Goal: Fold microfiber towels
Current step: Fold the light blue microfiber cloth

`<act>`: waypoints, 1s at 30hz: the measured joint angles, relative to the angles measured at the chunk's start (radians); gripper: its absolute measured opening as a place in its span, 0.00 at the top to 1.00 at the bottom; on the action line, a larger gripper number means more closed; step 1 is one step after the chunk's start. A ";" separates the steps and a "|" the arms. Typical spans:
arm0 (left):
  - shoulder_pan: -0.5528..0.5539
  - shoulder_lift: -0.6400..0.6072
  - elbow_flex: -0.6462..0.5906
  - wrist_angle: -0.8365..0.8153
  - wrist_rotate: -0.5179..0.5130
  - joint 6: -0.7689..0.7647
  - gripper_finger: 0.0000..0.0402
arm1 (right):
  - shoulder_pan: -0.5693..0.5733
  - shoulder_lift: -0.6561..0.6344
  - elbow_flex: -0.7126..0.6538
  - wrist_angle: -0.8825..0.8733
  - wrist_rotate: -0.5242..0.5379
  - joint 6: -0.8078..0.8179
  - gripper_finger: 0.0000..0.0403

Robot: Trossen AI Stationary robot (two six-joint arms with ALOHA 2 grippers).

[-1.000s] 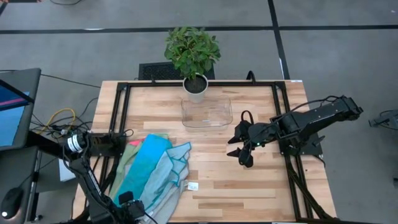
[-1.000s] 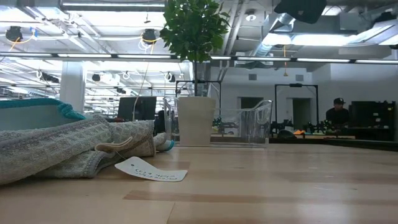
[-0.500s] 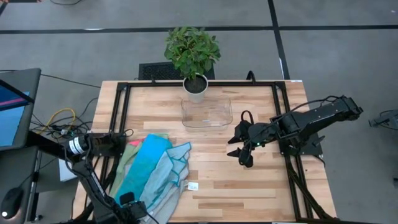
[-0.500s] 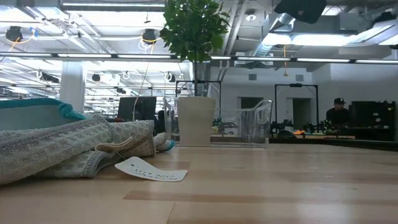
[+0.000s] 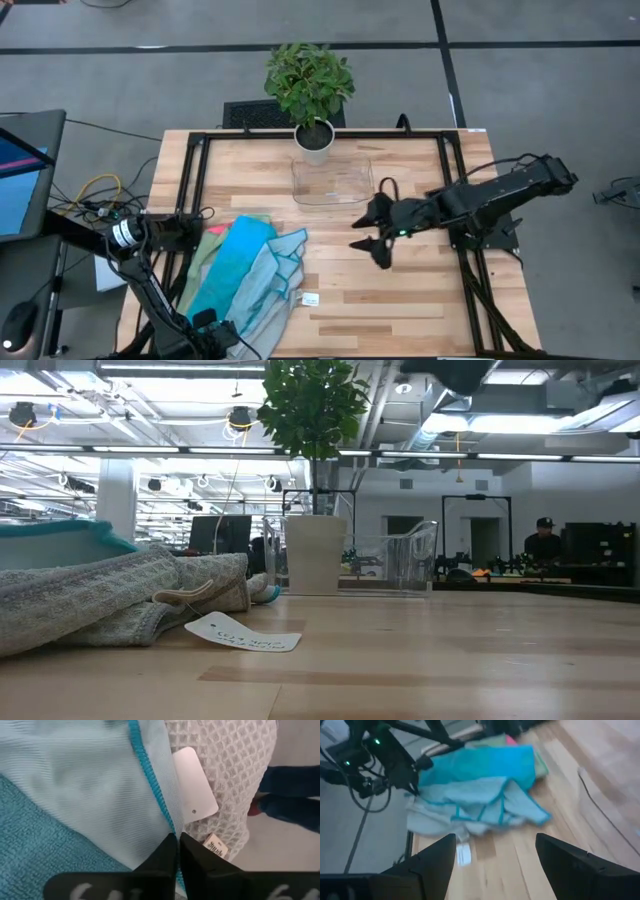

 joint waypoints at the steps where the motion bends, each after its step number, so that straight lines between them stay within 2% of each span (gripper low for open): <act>1: 0.001 -0.001 0.001 -0.001 0.000 -0.005 0.99 | 0.000 0.029 0.003 0.057 -0.006 -0.026 0.25; 12: -0.001 -0.004 0.041 -0.035 0.005 -0.018 1.00 | 0.013 0.358 0.022 0.410 -0.019 -0.260 0.25; 17: -0.002 -0.004 0.041 -0.044 -0.009 -0.019 1.00 | 0.039 0.502 0.144 0.418 -0.065 -0.320 0.25; 24: -0.001 -0.004 0.041 -0.058 -0.071 -0.019 1.00 | 0.074 0.695 0.331 0.406 -0.072 -0.402 0.25; 30: -0.001 -0.004 0.041 -0.062 -0.114 -0.036 1.00 | 0.078 0.812 0.414 0.399 -0.070 -0.438 0.25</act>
